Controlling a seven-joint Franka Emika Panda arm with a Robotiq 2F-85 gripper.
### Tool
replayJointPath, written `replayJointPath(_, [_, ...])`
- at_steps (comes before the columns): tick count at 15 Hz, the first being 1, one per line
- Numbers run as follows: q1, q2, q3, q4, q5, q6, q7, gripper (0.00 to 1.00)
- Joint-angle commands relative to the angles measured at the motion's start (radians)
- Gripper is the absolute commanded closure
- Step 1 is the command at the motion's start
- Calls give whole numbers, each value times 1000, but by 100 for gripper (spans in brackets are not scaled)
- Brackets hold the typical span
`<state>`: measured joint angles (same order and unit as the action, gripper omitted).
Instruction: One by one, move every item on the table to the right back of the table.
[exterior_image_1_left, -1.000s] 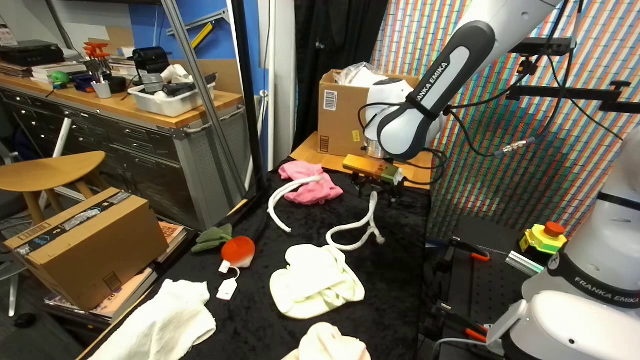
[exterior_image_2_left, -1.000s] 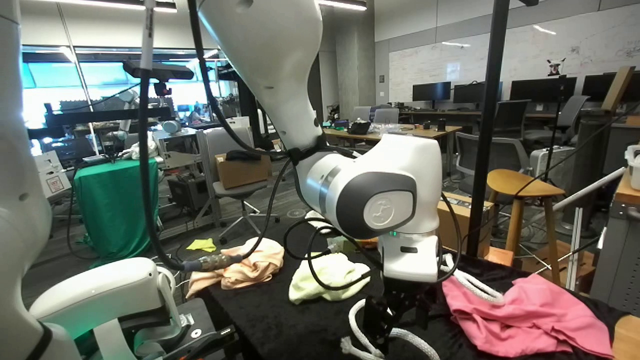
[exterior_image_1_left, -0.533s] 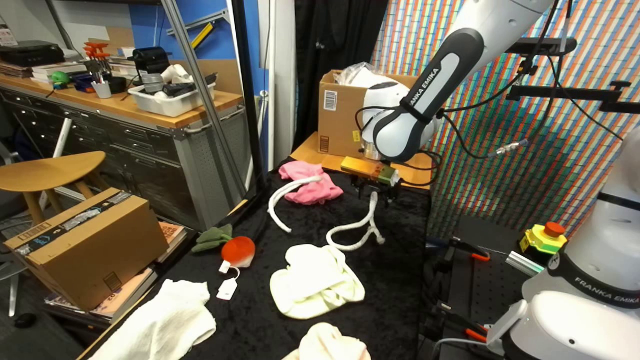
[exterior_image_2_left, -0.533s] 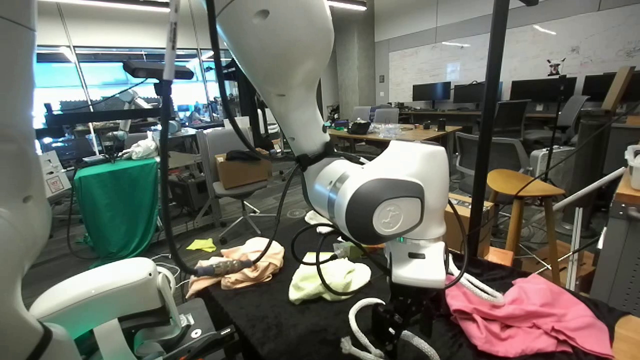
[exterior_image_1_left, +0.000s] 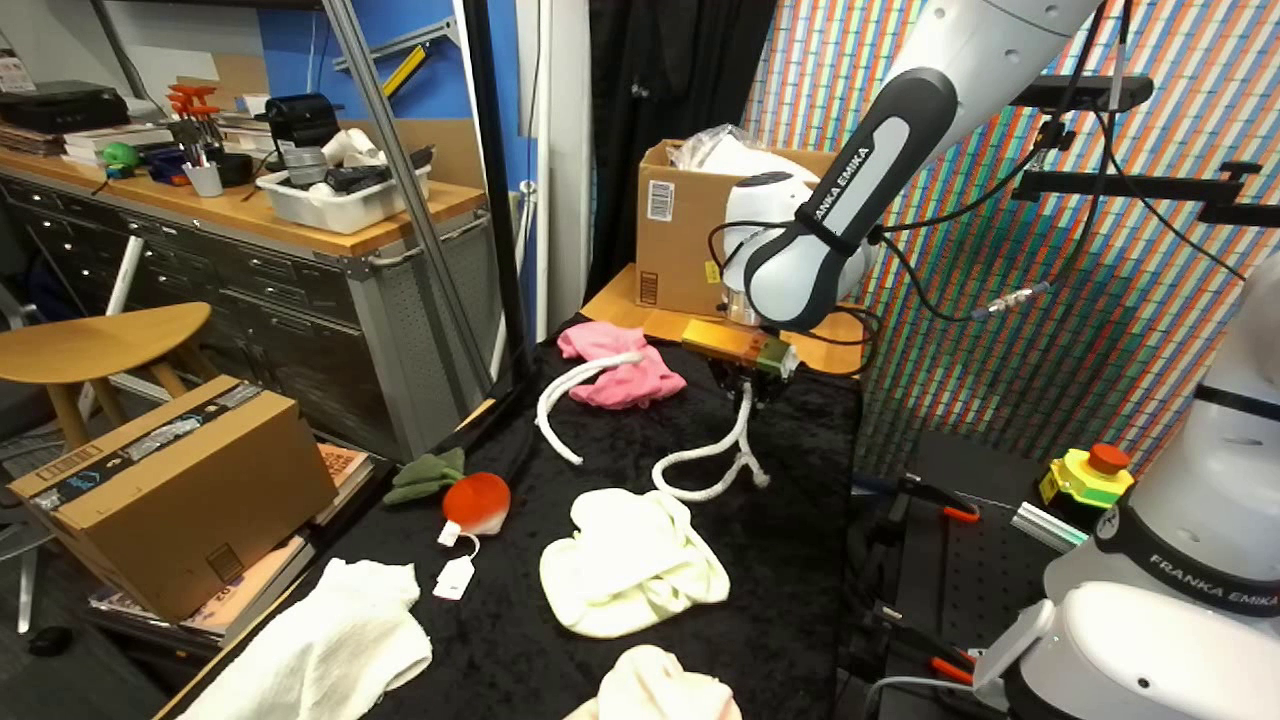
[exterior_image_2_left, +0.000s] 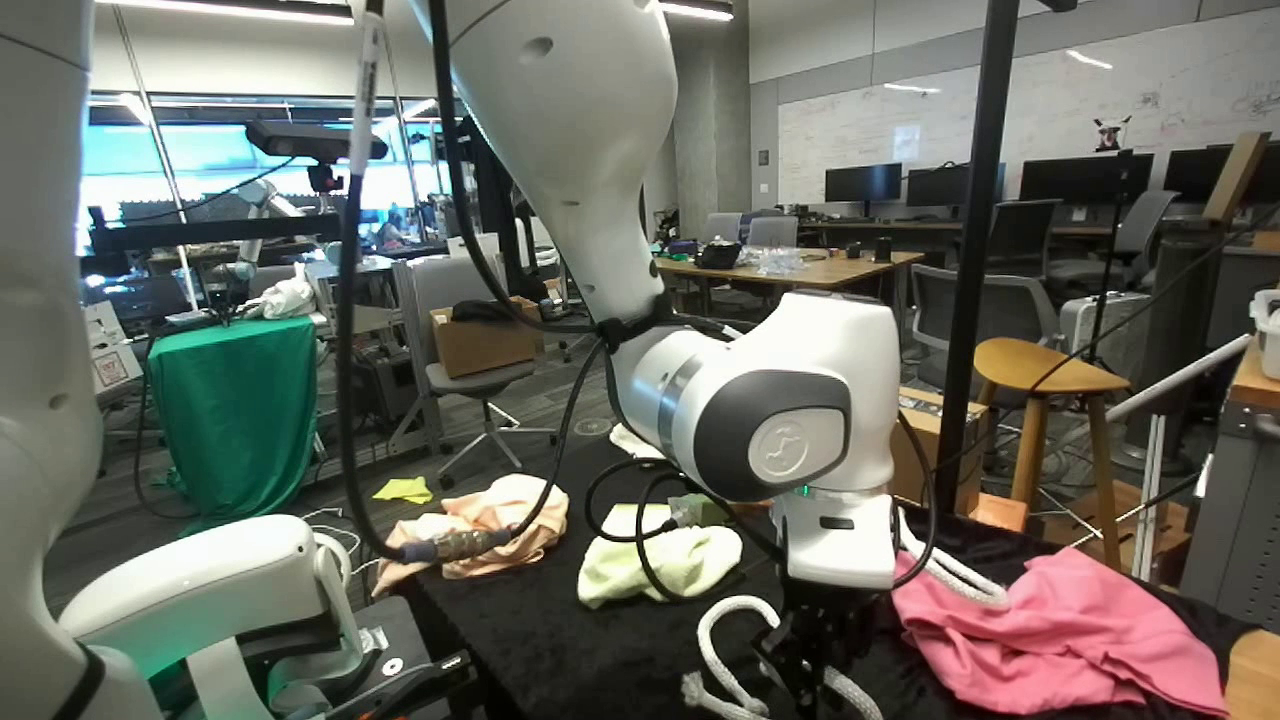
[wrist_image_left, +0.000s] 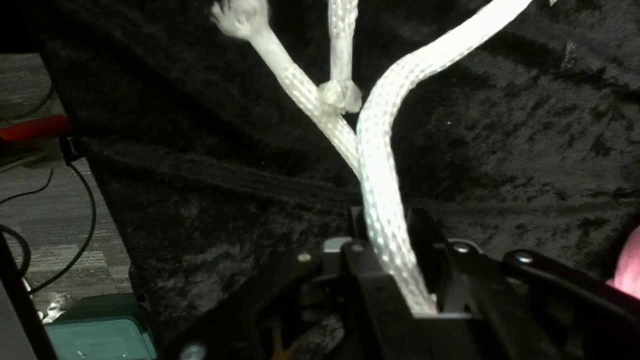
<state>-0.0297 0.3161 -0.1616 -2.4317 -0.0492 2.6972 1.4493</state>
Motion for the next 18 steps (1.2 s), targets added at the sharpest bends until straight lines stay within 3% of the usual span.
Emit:
replayJointPath(1, [26, -10, -31, -2, -5, 13, -15, 92])
replayJointPath(4, [49, -38, -54, -13, -38, 5, 2, 90])
replayJointPath(10, [122, -155, -102, -10, -210, -29, 76, 88])
replayJointPath(14, [137, -242, -61, 48, -343, -89, 197, 90])
replayJointPath(18, [110, -272, 18, 145, -358, -146, 286, 89])
